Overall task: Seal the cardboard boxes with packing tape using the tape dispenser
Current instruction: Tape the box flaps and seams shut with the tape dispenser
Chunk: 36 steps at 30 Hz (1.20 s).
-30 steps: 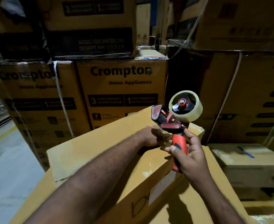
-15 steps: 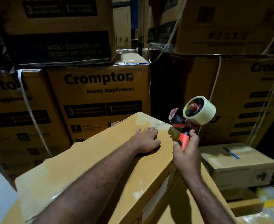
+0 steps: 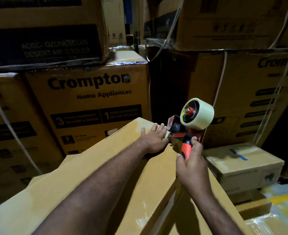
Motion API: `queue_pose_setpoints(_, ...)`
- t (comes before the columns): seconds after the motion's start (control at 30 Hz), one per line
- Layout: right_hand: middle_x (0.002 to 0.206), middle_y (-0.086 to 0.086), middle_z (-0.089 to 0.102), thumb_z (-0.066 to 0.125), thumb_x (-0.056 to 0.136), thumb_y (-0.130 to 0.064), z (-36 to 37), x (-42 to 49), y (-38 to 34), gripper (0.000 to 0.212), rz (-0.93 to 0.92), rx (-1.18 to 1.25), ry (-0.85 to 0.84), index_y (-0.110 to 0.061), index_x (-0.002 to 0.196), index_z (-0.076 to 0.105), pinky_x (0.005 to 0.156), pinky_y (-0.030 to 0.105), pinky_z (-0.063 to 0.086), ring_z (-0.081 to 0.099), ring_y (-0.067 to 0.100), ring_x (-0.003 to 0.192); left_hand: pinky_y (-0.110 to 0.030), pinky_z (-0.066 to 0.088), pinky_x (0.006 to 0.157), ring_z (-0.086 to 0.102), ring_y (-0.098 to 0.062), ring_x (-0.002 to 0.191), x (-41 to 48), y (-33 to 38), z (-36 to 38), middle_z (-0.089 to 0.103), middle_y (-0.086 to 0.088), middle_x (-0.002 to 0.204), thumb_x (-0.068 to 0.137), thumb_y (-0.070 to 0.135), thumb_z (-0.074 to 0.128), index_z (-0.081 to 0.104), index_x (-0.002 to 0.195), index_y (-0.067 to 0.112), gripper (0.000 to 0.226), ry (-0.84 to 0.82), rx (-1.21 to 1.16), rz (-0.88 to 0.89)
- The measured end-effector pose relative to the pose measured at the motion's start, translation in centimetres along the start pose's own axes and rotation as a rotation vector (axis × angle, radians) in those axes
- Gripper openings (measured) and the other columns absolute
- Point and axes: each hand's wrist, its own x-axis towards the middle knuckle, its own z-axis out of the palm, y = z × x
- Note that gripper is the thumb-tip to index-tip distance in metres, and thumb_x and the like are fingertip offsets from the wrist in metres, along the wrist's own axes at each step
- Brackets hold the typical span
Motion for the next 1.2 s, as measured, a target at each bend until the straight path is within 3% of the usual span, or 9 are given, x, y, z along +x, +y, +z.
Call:
queue_pose_setpoints(0.37,0.144,0.021,0.041,0.055,0.099,-0.017,-0.1,-0.1,-0.6,0.065,-0.021,-0.056,-0.039,-0.018,0.153,0.019,0.071,0.034,0.046,0.058,0.038,0.111,-0.051,-0.025,0.119,-0.034,-0.005,0.147,-21.6,-4.3,0.2,-0.024,0.014,0.164,0.092,0.076,0.001,-0.014,0.161,0.028,0.085,-0.15,0.056,0.01)
queue_pose_setpoints(0.53,0.142,0.025,0.043,0.055,0.099,-0.016,-0.5,-0.3,-1.0,0.065,-0.007,-0.073,-0.06,-0.019,0.153,0.018,0.071,0.036,0.048,0.058,0.04,0.108,-0.044,-0.032,0.115,-0.039,0.009,0.139,-30.8,-4.9,-0.5,-0.024,0.023,0.163,0.092,0.073,0.002,-0.017,0.158,0.04,0.076,-0.228,-0.011,-0.073)
queue_pose_setpoints(0.6,0.14,0.026,0.044,0.055,0.098,-0.016,-0.6,-0.5,-1.2,0.066,-0.014,-0.08,-0.057,-0.019,0.152,0.018,0.073,0.041,0.054,0.059,0.039,0.104,-0.029,-0.04,0.105,-0.043,0.024,0.124,-33.8,-4.5,-1.3,-0.024,0.026,0.16,0.092,0.071,0.004,-0.016,0.156,0.043,0.073,-0.25,-0.011,-0.097)
queue_pose_setpoints(0.7,0.137,0.027,0.046,0.054,0.098,-0.015,-0.8,-0.8,-1.5,0.065,-0.016,-0.075,-0.058,-0.022,0.151,0.019,0.078,0.049,0.057,0.06,0.04,0.104,-0.006,-0.043,0.074,-0.049,0.036,0.085,-37.8,-4.0,-2.6,-0.02,0.034,0.144,0.088,0.067,0.004,-0.012,0.151,0.047,0.068,-0.265,-0.056,-0.179)
queue_pose_setpoints(0.77,0.136,0.028,0.047,0.054,0.097,-0.014,-0.9,-1.1,-1.8,0.065,-0.009,-0.065,-0.068,-0.025,0.151,0.019,0.081,0.054,0.057,0.06,0.041,0.105,-0.007,-0.044,0.077,-0.049,0.033,0.095,-40.2,-5.0,-2.5,-0.013,0.032,0.149,0.079,0.081,-0.006,-0.005,0.15,0.054,0.077,-0.21,-0.07,-0.219)
queue_pose_setpoints(0.83,0.135,0.027,0.048,0.056,0.097,-0.013,-0.9,-1.2,-2.3,0.066,-0.002,-0.065,-0.069,-0.024,0.152,0.02,0.082,0.054,0.057,0.06,0.041,0.105,-0.02,-0.043,0.098,-0.035,0.024,0.129,-41.8,-6.6,-1.0,0.0,0.03,0.16,0.072,0.091,-0.017,0.001,0.151,0.06,0.087,-0.137,-0.103,-0.242)
queue_pose_setpoints(0.9,0.134,0.026,0.049,0.057,0.097,-0.012,-0.9,-1.5,-3.1,0.068,0.002,-0.072,-0.069,-0.021,0.153,0.021,0.079,0.049,0.057,0.06,0.039,0.104,-0.036,-0.034,0.114,-0.013,0.017,0.145,-42.6,-8.0,0.5,0.011,0.026,0.164,0.076,0.092,-0.015,0.007,0.153,0.058,0.088,-0.098,-0.104,-0.233)
queue_pose_setpoints(1.07,0.135,0.014,0.049,0.062,0.096,-0.015,-0.2,-4.7,-6.8,0.068,0.02,0.089,-0.131,-0.028,0.152,0.025,0.08,0.049,0.058,0.061,0.03,0.103,-0.045,-0.017,0.123,0.01,0.014,0.148,-42.4,-8.5,2.4,0.029,0.024,0.159,0.084,0.086,-0.011,0.03,0.156,0.045,0.093,0.131,-0.08,-0.168)
queue_pose_setpoints(1.2,0.116,-0.008,0.049,0.06,0.099,-0.015,0.6,-10.7,-10.6,0.064,-0.038,0.376,-0.371,-0.037,0.15,0.028,0.073,0.045,0.06,0.063,0.017,0.088,-0.044,0.015,0.125,0.043,0.005,0.138,-42.0,-7.6,4.2,0.06,0.018,0.14,0.088,0.086,0.008,0.064,0.135,0.035,0.089,0.376,-0.241,-0.177)
